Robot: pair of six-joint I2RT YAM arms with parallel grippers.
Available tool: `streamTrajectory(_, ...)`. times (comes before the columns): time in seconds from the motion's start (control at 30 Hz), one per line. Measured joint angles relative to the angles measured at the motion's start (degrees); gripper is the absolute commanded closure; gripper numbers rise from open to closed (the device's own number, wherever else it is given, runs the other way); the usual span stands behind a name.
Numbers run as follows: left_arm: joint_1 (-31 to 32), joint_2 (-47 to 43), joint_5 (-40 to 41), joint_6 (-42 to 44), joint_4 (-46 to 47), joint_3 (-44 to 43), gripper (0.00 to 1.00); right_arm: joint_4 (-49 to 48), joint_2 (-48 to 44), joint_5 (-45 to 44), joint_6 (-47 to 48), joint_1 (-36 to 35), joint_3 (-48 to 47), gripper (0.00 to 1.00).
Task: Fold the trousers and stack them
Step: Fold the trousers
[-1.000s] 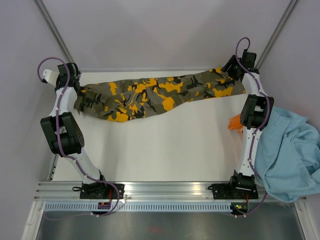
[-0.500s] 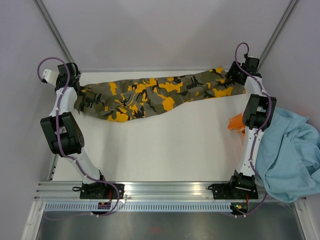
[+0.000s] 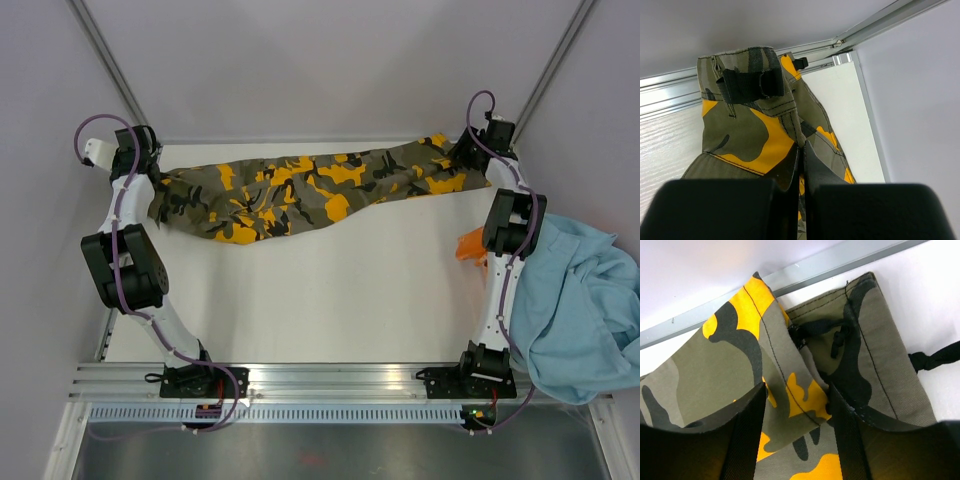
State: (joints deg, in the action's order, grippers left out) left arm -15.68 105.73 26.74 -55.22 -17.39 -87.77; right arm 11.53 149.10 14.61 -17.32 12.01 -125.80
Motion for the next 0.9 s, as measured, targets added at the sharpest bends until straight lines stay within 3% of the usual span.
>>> streamTrajectory(0.07, 0.0, 0.0, 0.1, 0.0, 0.0, 0.0, 0.98, 0.0, 0.0, 0.0, 0.2, 0.1, -0.1, 0.58)
streamTrajectory(0.2, 0.0, 0.0, 0.1, 0.0, 0.0, 0.0, 0.98, 0.3, 0.0, 0.3, 0.1, 0.1, -0.5, 1.0)
streamTrajectory(0.47, 0.0, 0.0, 0.2, 1.1, 0.0, 0.0, 0.98, 4.5, -1.9, -3.2, -0.4, -0.2, -1.3, 1.0)
streamTrajectory(0.67, 0.0, -0.2, 0.2, 1.7, -0.6, -0.8, 0.98, 12.1, -10.9, -7.2, -0.5, 0.2, -1.2, 1.0)
streamTrajectory(0.9, 0.1, -0.2, -0.4, 1.7, -1.8, -3.0, 0.98, 12.5, -21.0, -7.8, -0.4, 3.8, 5.8, 1.0)
